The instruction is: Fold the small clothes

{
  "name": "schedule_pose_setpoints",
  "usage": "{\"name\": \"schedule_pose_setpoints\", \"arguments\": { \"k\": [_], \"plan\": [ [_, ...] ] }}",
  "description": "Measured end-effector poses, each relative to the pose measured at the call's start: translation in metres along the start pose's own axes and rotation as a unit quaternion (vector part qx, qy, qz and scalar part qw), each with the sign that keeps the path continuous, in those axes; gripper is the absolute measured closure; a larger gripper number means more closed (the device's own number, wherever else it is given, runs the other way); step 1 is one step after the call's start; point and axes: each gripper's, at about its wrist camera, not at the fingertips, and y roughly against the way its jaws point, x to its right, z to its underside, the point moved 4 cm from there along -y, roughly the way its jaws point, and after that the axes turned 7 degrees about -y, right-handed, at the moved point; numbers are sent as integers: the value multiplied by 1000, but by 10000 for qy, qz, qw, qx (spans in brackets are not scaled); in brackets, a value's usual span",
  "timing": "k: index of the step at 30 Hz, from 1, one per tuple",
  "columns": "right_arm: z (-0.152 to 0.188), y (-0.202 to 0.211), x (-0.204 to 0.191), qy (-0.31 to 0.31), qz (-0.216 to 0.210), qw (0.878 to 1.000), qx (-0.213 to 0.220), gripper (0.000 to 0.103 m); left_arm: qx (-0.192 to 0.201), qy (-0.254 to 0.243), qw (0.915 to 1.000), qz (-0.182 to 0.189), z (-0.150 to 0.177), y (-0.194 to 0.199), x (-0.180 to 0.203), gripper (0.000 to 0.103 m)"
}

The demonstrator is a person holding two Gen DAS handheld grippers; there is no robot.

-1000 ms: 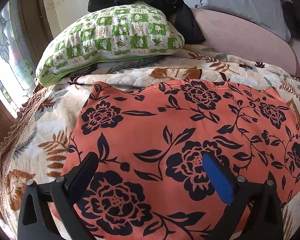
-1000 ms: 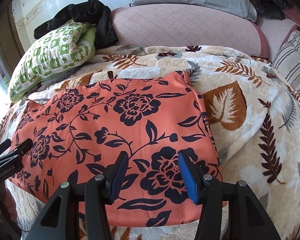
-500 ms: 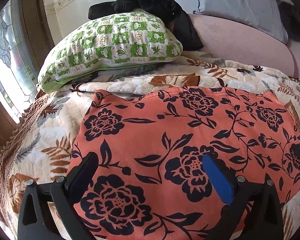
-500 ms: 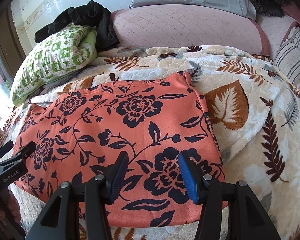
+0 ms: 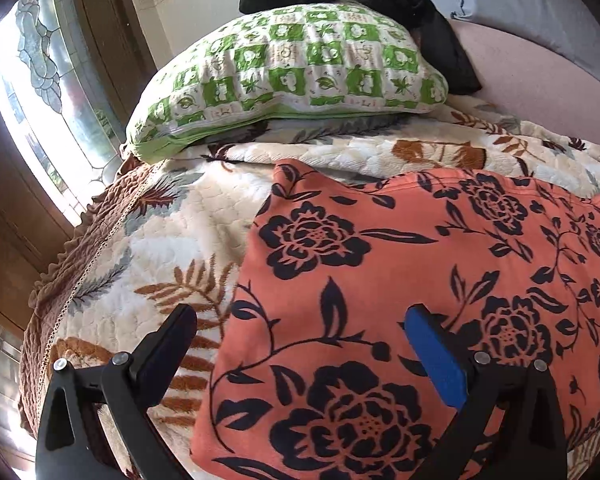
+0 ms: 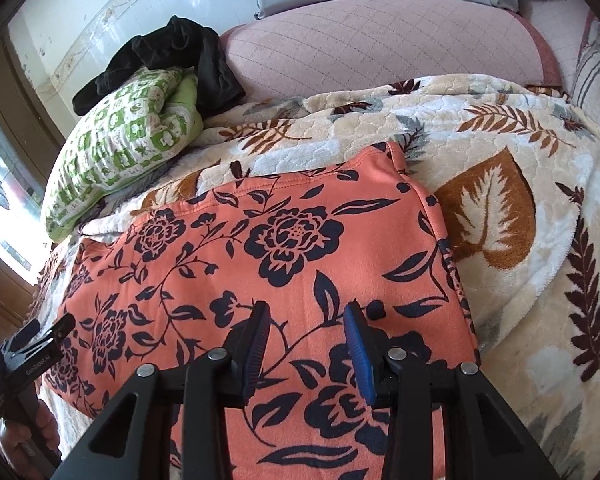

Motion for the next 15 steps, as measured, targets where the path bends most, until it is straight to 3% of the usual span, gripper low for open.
{"name": "schedule_pose_setpoints", "arguments": {
  "k": [2, 4, 6, 12, 15],
  "plan": [
    [-6, -12, 2, -22, 156, 9999, -52, 64, -220, 100, 9997, 42, 3, -17, -7, 0],
    [-11, -30, 10, -125, 400, 9989, -222, 66, -514, 245, 9978, 350, 7, -32, -10, 0],
    [-15, -40, 14, -154, 479, 9984, -276, 68, -539, 478, 9962, 483, 6, -30, -16, 0],
    [-57, -43, -26, -12, 264, 9996, -18, 67, -107, 488, 9983, 307, -11, -13, -22, 0],
    [-71, -89, -38, 20, 411, 9976, -548, 67, -342, 543, 9978, 169, -12, -25, -28, 0]
  ]
}}
